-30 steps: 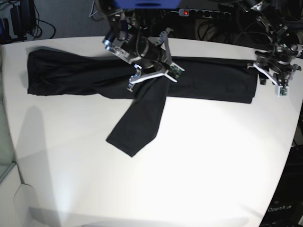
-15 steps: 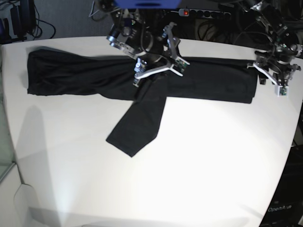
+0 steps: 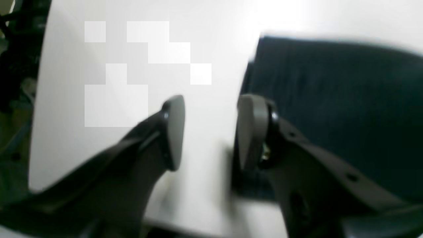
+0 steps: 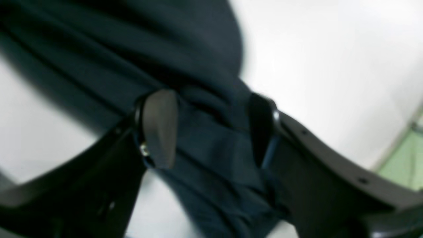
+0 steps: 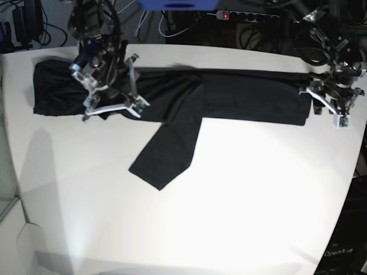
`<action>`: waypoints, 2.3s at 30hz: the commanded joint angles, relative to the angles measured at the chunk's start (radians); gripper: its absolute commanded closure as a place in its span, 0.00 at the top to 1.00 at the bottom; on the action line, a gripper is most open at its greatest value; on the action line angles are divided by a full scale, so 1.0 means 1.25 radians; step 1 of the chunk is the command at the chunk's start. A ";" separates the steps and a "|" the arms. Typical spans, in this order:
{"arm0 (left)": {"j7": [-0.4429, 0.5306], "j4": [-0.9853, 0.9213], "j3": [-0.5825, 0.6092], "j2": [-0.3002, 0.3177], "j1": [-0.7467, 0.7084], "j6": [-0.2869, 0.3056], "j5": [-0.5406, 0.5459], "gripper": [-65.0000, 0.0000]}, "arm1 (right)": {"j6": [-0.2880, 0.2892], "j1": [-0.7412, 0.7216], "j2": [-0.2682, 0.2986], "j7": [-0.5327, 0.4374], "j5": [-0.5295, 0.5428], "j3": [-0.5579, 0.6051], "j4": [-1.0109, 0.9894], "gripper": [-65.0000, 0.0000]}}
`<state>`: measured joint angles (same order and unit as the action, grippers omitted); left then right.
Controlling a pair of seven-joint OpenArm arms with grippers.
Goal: Fold the T-shirt properly
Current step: 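Release the sleeve and move the right gripper back to the band's end, then reach the left gripper to the sleeve cuff hanging off the band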
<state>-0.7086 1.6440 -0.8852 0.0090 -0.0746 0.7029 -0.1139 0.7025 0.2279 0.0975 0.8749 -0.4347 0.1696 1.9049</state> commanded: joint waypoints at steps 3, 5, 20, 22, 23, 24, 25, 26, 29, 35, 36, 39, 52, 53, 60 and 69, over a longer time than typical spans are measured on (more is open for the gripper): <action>0.015 0.017 0.035 0.012 0.009 -0.004 0.011 0.40 | -0.003 -0.003 0.013 -0.012 0.006 -0.050 0.016 0.51; 0.015 0.017 0.059 0.011 0.019 -0.004 0.008 0.40 | -0.003 -0.004 0.017 -0.013 0.006 -0.079 0.016 0.51; 0.015 0.010 0.099 0.013 0.049 -0.004 0.005 0.40 | -0.003 -0.009 0.012 -0.006 0.003 -0.091 0.041 0.51; 0.015 0.012 0.100 0.013 0.053 -0.004 0.009 0.40 | -0.003 -0.021 0.013 -0.006 0.003 -0.091 0.042 0.51; 0.015 0.014 0.100 0.009 0.060 -0.004 0.006 0.40 | -0.003 -0.023 0.016 -0.005 0.003 -0.091 0.043 0.51; 0.015 0.014 0.100 0.008 0.066 -0.004 0.003 0.40 | -0.003 -0.023 0.017 -0.005 0.002 -0.091 0.044 0.51; 0.015 0.014 0.100 0.008 0.070 -0.004 0.008 0.40 | -0.003 -0.026 0.017 -0.005 0.002 -0.091 0.044 0.51; 0.015 0.014 0.100 0.008 0.070 -0.004 0.009 0.40 | -0.003 -0.031 0.018 -0.005 0.002 -0.091 0.044 0.51; 0.015 0.016 0.127 0.002 0.077 -0.004 0.008 0.40 | -0.003 -0.033 0.018 -0.006 0.002 -0.129 0.042 0.51; 0.015 0.017 0.214 -0.010 0.101 -0.004 0.009 0.40 | -0.003 -0.036 0.033 -0.014 0.002 -0.227 0.039 0.51; 0.015 0.017 0.235 -0.010 0.114 -0.004 0.009 0.40 | -0.003 -0.036 0.045 -0.014 0.003 -0.242 0.039 0.51; 0.015 0.017 0.300 -0.034 0.147 -0.004 0.002 0.40 | -0.003 -0.036 0.059 -0.014 0.003 -0.311 0.039 0.51; 0.022 -0.103 0.708 -0.133 0.287 -0.126 -0.069 0.40 | -0.003 -0.104 0.063 -0.012 0.008 -0.707 0.039 0.51; 0.024 -0.125 0.743 -0.133 0.297 -0.168 -0.064 0.40 | -0.003 -0.103 0.063 -0.012 0.008 -0.722 0.039 0.51; 0.045 -0.297 0.904 -0.133 0.356 -0.374 -0.025 0.40 | -0.003 -0.109 0.029 -0.008 0.006 -0.791 0.038 0.51; 0.140 -0.398 1.087 -0.133 0.370 -0.515 0.076 0.40 | -0.003 -0.107 0.004 -0.013 0.006 -0.783 0.038 0.51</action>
<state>-0.5575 1.1267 0.4774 -0.1463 0.3573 0.0597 -0.0147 0.7063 0.1001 0.0853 0.8715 -0.4217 -0.8066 1.9362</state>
